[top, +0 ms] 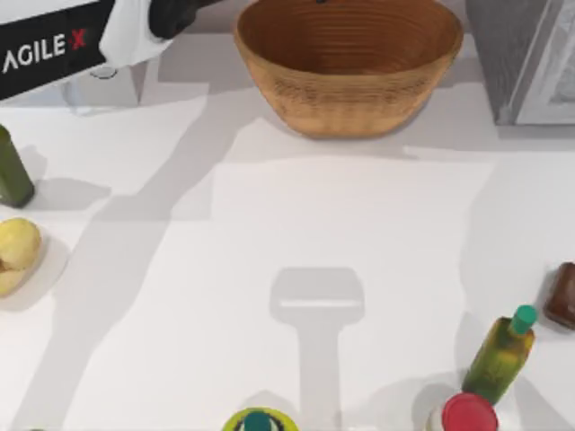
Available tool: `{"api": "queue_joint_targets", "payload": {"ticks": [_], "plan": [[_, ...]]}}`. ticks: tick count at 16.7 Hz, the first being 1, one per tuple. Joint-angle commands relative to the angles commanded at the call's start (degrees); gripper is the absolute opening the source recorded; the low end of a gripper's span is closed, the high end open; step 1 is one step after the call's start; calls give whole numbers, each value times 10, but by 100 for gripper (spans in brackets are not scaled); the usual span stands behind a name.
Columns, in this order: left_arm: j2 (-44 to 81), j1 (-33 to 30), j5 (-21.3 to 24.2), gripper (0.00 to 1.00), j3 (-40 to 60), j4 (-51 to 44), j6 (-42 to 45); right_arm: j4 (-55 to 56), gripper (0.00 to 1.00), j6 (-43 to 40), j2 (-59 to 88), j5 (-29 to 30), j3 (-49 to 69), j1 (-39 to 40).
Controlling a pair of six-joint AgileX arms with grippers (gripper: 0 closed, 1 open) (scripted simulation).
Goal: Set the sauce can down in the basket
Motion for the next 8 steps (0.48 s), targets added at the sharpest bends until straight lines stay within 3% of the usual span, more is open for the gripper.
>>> {"api": "queue_joint_targets", "payload": {"ticks": [8], "plan": [[65, -10, -9, 0, 72, -6, -2, 0, 100, 0, 0, 0, 0, 0]]}}
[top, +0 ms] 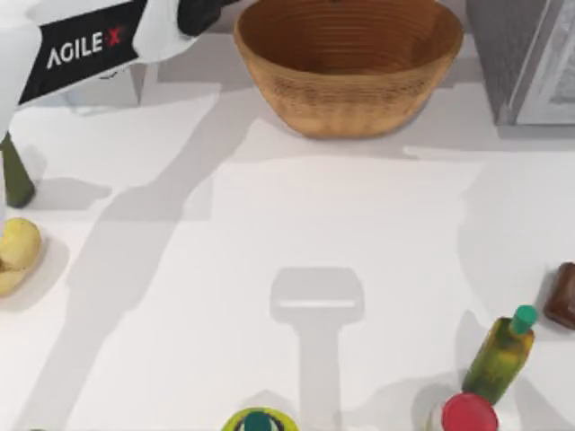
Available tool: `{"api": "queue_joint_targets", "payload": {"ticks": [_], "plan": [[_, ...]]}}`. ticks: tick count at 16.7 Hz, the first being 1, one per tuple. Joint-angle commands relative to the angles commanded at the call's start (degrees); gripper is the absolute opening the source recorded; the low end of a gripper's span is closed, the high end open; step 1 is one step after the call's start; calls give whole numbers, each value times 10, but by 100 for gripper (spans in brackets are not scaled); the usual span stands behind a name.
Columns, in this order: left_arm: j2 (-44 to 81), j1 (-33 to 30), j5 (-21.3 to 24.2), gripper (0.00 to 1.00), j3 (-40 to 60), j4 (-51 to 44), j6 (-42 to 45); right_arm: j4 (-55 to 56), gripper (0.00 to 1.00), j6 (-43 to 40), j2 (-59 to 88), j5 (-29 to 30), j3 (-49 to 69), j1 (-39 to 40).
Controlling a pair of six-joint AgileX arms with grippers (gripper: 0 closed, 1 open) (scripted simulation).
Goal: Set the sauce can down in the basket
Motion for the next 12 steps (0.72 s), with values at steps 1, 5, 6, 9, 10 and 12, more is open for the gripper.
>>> {"api": "queue_joint_targets", "payload": {"ticks": [1, 5, 6, 9, 10, 12], "plan": [[18, -3, -3, 0, 20, -2, -1, 0, 100, 0, 0, 0, 0, 0], [72, -13, -12, 0, 81, -7, -4, 0, 100, 0, 0, 0, 0, 0], [76, -14, -13, 0, 85, -7, -4, 0, 100, 0, 0, 0, 0, 0], [76, -14, -13, 0, 85, -7, -4, 0, 100, 0, 0, 0, 0, 0], [76, -14, -13, 8, 85, -7, -4, 0, 100, 0, 0, 0, 0, 0], [76, -14, -13, 23, 85, -7, -4, 0, 100, 0, 0, 0, 0, 0]]}}
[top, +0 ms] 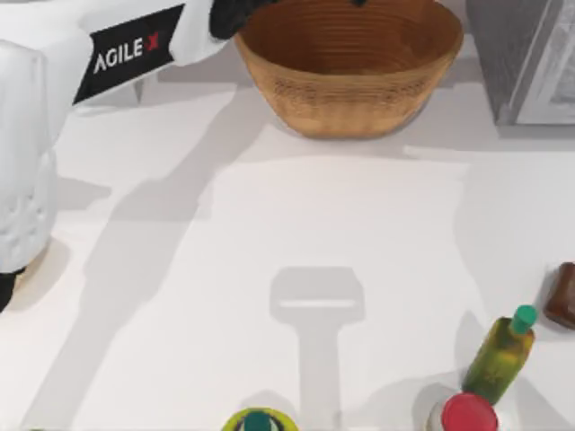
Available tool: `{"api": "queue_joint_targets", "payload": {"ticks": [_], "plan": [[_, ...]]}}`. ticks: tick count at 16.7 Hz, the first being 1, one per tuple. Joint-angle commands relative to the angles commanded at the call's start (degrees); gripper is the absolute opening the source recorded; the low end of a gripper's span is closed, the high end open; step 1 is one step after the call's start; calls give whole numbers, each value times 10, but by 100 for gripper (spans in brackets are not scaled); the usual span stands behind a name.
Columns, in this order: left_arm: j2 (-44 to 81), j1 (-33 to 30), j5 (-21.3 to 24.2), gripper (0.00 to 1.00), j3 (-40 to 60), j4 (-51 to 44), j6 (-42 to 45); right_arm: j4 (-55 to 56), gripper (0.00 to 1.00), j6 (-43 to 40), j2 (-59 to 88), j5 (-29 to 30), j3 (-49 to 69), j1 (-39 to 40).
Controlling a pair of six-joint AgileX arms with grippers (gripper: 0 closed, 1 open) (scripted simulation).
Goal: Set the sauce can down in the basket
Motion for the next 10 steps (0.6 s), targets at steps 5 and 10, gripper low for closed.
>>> {"api": "queue_joint_targets", "payload": {"ticks": [5, 10], "plan": [[0, 0, 0, 60, 0, 0, 0, 0, 100, 0, 0, 0, 0, 0], [0, 0, 0, 98, 0, 0, 0, 0, 100, 0, 0, 0, 0, 0]]}}
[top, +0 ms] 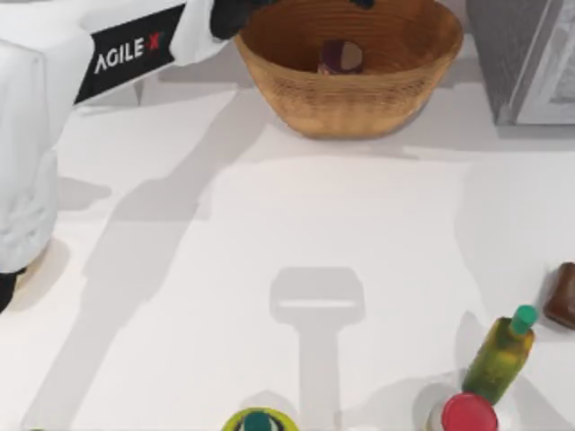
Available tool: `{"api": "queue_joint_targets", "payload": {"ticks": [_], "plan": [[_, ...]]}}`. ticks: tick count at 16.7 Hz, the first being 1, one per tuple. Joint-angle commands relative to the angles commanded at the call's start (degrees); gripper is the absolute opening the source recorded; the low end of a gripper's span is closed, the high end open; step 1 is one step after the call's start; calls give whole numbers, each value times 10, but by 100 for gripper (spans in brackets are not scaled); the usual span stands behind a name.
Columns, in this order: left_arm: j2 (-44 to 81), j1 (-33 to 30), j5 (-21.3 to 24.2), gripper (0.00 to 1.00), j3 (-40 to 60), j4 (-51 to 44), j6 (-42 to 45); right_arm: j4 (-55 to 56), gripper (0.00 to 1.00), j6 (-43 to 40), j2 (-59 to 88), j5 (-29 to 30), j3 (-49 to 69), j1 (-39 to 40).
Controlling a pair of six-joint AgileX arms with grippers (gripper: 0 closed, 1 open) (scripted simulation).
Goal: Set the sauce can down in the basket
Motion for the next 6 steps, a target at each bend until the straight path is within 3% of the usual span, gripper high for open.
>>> {"api": "queue_joint_targets", "payload": {"ticks": [6], "plan": [[0, 0, 0, 100, 0, 0, 0, 0, 100, 0, 0, 0, 0, 0]]}}
